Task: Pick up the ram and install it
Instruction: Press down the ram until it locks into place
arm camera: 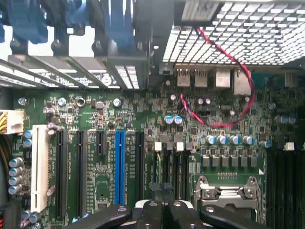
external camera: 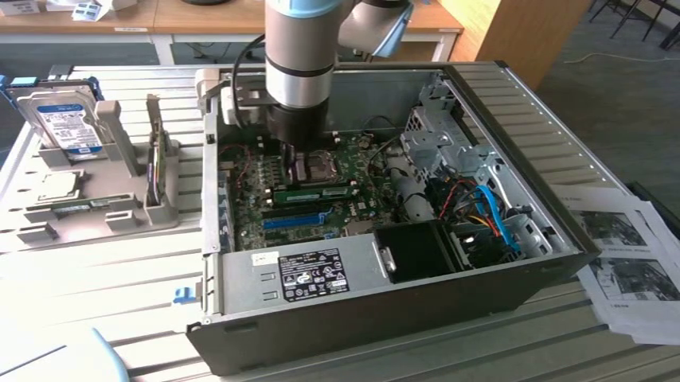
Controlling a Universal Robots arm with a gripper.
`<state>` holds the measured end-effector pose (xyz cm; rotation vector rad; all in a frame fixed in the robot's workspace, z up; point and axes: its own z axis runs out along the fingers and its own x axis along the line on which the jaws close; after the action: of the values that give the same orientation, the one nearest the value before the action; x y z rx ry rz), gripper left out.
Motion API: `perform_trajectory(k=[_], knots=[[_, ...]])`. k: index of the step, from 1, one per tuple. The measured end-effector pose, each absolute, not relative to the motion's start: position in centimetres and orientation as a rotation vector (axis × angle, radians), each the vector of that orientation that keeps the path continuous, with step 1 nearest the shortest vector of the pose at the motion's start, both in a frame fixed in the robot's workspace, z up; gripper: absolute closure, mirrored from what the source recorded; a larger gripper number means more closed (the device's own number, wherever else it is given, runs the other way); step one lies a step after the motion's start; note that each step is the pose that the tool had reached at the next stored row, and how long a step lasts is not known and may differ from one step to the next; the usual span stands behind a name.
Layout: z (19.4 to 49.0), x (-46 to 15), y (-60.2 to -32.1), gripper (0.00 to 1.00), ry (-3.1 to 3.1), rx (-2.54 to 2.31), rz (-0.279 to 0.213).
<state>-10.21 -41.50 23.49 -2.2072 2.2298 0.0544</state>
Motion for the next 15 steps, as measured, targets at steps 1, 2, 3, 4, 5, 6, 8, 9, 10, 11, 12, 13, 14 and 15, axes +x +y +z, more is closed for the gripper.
perform_trajectory(k=[1,2,3,4,5,6,8,9,10,11,12,13,14,15], knots=[[23.49,-10.23,-41.5,0.91,2.23,-2.207,0.054],[23.49,-10.23,-41.5,0.91,2.23,-2.207,0.054],[23.49,-10.23,-41.5,0.91,2.23,-2.207,0.054],[23.49,-10.23,-41.51,0.91,2.23,-2.207,0.054],[23.49,-10.24,-41.51,0.91,2.23,-2.207,0.054],[23.46,-10.24,-41.51,0.91,2.23,-2.207,0.054],[23.35,-10.24,-41.51,0.91,2.23,-2.207,0.054],[23.29,-10.24,-41.51,0.91,2.23,-2.207,0.054],[23.22,-10.24,-41.51,0.91,2.23,-2.207,0.054],[23.16,-10.24,-41.5,0.91,2.23,-2.207,0.054],[23.11,-10.24,-41.51,0.91,2.23,-2.207,0.054],[23.07,-10.24,-41.51,0.91,2.23,-2.207,0.054],[23.07,-10.24,-41.51,0.91,2.23,-2.207,0.054],[23.07,-10.24,-41.51,0.91,2.23,-2.207,0.054]])
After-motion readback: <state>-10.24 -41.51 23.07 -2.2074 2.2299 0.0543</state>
